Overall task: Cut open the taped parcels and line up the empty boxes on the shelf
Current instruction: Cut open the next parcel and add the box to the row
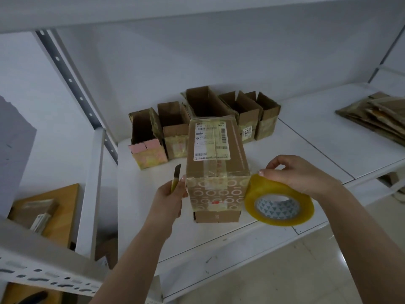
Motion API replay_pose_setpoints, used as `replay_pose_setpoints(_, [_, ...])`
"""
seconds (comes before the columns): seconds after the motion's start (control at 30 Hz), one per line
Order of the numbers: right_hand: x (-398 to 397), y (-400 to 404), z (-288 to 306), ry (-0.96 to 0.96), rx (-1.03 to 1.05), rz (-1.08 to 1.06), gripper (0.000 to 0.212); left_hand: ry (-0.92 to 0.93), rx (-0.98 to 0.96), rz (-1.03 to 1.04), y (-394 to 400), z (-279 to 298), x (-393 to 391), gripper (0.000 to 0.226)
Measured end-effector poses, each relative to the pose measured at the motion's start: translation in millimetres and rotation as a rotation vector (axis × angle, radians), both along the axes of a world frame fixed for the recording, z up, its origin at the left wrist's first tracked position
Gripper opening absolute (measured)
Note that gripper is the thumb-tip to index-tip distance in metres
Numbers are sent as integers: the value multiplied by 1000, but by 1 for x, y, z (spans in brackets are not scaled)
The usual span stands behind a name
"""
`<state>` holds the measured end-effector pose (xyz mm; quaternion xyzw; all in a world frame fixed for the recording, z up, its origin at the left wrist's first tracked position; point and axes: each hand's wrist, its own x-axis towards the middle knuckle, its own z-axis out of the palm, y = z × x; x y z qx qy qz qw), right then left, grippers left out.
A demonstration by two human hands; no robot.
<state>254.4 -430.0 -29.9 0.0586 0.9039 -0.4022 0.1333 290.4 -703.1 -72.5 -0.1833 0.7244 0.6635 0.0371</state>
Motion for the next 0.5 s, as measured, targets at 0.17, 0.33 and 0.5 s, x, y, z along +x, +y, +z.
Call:
replay_pose_setpoints(0.17, [0,-3,1,7,17,5,28,-16,-14,9,4,-1,2,33])
replay_pose_setpoints(0.33, [0,-4,1,-1,11,3,30,-106,-62,-46,7,-20,2,46])
replay_pose_setpoints(0.5, [1,-4,4,-14,-24,9,30,-30,-176,-18,-6,-7,-1,41])
